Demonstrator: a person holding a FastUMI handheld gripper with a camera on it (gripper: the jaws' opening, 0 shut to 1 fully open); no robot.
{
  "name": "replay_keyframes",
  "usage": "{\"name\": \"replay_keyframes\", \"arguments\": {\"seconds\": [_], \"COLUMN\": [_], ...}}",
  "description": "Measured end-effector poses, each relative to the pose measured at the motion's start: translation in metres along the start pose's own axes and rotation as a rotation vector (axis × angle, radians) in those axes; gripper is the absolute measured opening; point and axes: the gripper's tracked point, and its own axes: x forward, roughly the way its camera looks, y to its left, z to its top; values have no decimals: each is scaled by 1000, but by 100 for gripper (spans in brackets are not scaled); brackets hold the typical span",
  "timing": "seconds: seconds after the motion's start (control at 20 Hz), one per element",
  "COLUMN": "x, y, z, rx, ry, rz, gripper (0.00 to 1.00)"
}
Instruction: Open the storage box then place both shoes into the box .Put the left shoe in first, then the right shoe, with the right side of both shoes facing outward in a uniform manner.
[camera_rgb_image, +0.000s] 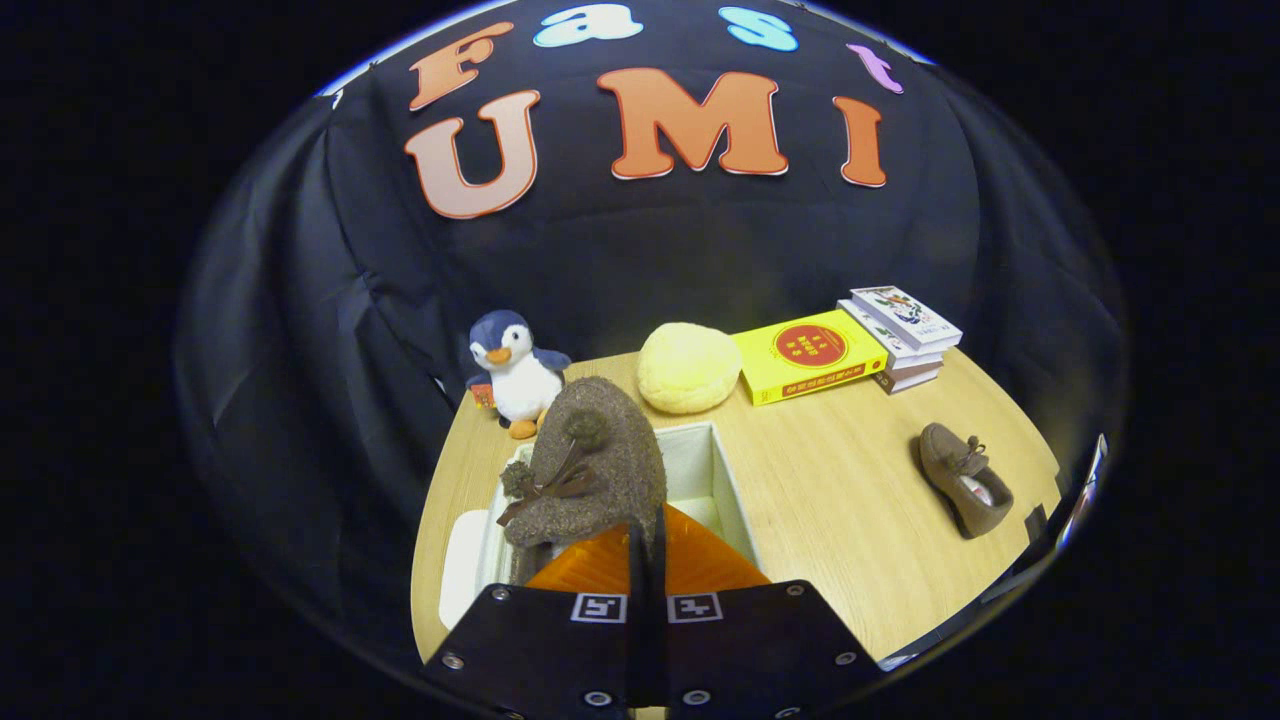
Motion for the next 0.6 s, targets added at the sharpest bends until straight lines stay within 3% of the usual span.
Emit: {"name": "replay_keyframes", "arguments": {"seconds": [0.6], "x": [68], "y": [31], "z": [-78], "rx": [3], "ry": [179], "rz": [-24], "gripper": [1]}}
